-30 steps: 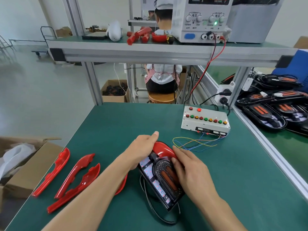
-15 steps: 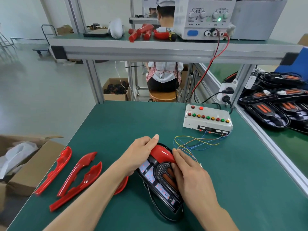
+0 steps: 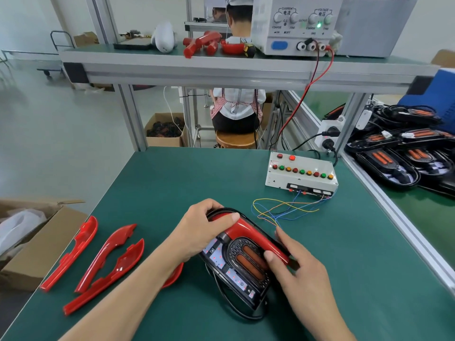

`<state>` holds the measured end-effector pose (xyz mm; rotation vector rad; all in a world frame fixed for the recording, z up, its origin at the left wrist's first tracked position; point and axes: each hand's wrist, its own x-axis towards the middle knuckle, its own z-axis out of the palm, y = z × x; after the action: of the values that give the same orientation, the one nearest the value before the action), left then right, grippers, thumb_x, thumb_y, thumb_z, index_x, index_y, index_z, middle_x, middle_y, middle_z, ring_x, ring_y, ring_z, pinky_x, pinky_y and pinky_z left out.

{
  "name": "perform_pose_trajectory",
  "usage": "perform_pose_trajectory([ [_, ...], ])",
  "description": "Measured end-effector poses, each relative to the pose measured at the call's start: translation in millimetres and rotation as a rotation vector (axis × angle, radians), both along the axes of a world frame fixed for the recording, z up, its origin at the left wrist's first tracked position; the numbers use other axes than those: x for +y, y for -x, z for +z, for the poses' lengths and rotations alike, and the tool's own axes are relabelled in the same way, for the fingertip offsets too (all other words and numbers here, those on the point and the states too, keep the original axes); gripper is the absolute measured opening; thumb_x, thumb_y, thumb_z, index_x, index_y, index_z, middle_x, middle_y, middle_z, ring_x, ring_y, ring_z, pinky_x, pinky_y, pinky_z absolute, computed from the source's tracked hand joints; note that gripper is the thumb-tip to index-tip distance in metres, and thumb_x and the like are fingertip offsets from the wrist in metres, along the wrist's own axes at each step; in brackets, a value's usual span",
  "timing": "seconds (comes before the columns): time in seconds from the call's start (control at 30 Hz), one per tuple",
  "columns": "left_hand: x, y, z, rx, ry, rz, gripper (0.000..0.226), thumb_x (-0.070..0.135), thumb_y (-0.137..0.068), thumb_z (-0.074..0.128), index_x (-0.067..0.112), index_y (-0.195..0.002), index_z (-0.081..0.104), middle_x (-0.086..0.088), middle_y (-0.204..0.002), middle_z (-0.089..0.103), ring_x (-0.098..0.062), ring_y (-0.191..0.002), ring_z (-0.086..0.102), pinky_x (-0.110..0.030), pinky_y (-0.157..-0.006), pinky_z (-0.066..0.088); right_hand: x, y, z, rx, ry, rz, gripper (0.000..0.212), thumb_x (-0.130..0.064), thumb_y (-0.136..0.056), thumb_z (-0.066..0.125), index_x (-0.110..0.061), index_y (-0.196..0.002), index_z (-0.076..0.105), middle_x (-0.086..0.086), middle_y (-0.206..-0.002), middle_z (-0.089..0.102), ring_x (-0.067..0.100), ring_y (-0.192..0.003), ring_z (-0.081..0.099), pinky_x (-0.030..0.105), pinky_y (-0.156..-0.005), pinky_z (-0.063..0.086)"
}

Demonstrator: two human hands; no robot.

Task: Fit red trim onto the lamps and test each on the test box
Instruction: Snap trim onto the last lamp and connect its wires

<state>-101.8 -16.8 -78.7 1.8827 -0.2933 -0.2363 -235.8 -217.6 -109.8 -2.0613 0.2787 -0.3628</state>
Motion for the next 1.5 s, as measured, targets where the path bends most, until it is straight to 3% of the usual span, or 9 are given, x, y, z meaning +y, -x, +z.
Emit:
perform_pose_trajectory([
  [0.1,0,0,-2,0.023,0.03,0.012,0.047,0.068,-0.067,0.076,0.027,-0.089,0.069,0.006,-0.081,0.076,-0.008,-0.069,0.073,-0.015,-0.058,0.051,2,7,-10,-0.052,-0.079,-0.011,0.048,-0.055,-0.081,0.063,-0.054,-0.129,0.056,-0.046,-0.124,0.058,-0.02,-0.123,0.05,-0.003,-0.098,0.032],
  [0.2,1,1,-2,0.03,0.036,0.023,0.049,0.069,-0.068,0.074,0.026,-0.09,0.069,0.005,-0.082,0.076,-0.01,-0.069,0.073,-0.015,-0.057,0.051,6,6,-16,-0.052,-0.393,-0.018,0.052,-0.052,-0.082,0.062,-0.049,-0.134,0.057,-0.03,-0.124,0.067,-0.008,-0.117,0.062,0.01,-0.098,0.048],
  [0.33,2,1,-1,0.057,0.044,0.012,0.053,0.071,-0.067,0.073,0.025,-0.093,0.068,0.004,-0.082,0.076,-0.012,-0.07,0.074,-0.018,-0.058,0.054,3,-1,-17,0.004,-0.642,-0.065,0.039,-0.044,-0.084,0.067,-0.039,-0.122,0.07,-0.01,-0.122,0.074,0.011,-0.107,0.073,0.025,-0.075,0.061],
  [0.4,2,1,-1,0.067,0.049,0.002,0.056,0.072,-0.067,0.073,0.024,-0.095,0.068,0.004,-0.083,0.077,-0.013,-0.071,0.075,-0.019,-0.059,0.055,2,-4,-18,0.042,-0.693,-0.064,0.028,-0.033,-0.092,0.068,-0.035,-0.12,0.072,-0.005,-0.116,0.077,0.017,-0.105,0.075,0.028,-0.075,0.062],
  [0.6,3,2,0,0.071,0.02,-0.012,0.058,0.071,-0.066,0.072,0.023,-0.096,0.068,0.002,-0.085,0.077,-0.018,-0.074,0.076,-0.03,-0.068,0.06,2,-8,-21,0.058,-0.601,-0.071,0.023,-0.03,-0.097,0.067,-0.047,-0.109,0.075,-0.006,-0.105,0.079,0.02,-0.094,0.077,0.035,-0.074,0.061],
  [0.73,4,4,2,0.095,0.051,-0.022,0.058,0.067,-0.064,0.075,0.02,-0.097,0.069,-0.002,-0.088,0.077,-0.024,-0.08,0.076,-0.041,-0.08,0.063,1,-9,-23,0.055,-0.723,-0.072,0.022,-0.017,-0.097,0.067,-0.025,-0.115,0.077,0.001,-0.107,0.079,0.019,-0.094,0.077,0.026,-0.075,0.061],
  [0.93,5,3,3,0.246,0.119,-0.054,0.047,0.059,-0.089,0.069,0.014,-0.081,0.07,-0.008,-0.081,0.073,-0.022,-0.075,0.068,-0.045,-0.086,0.056,1,-8,-21,0.045,-0.796,-0.059,0.024,-0.014,-0.097,0.065,-0.019,-0.118,0.074,0.005,-0.111,0.078,0.025,-0.106,0.074,0.039,-0.095,0.058],
  [1.17,3,5,2,0.224,0.116,-0.017,0.046,0.056,-0.082,0.077,0.011,-0.093,0.074,-0.013,-0.085,0.077,-0.026,-0.072,0.074,-0.038,-0.071,0.061,-2,-10,-21,0.048,-0.783,-0.039,0.023,-0.013,-0.097,0.065,-0.02,-0.117,0.074,0.005,-0.108,0.079,0.026,-0.102,0.075,0.033,-0.087,0.062],
  [1.5,2,6,14,0.441,0.221,-0.034,0.042,0.038,-0.081,0.076,0.002,-0.099,0.066,-0.017,-0.083,0.073,-0.026,-0.067,0.07,-0.037,-0.066,0.062,-1,-10,-19,0.044,-0.827,-0.039,0.024,-0.011,-0.097,0.064,-0.018,-0.118,0.074,0.008,-0.107,0.079,0.026,-0.099,0.076,0.028,-0.083,0.062],
])
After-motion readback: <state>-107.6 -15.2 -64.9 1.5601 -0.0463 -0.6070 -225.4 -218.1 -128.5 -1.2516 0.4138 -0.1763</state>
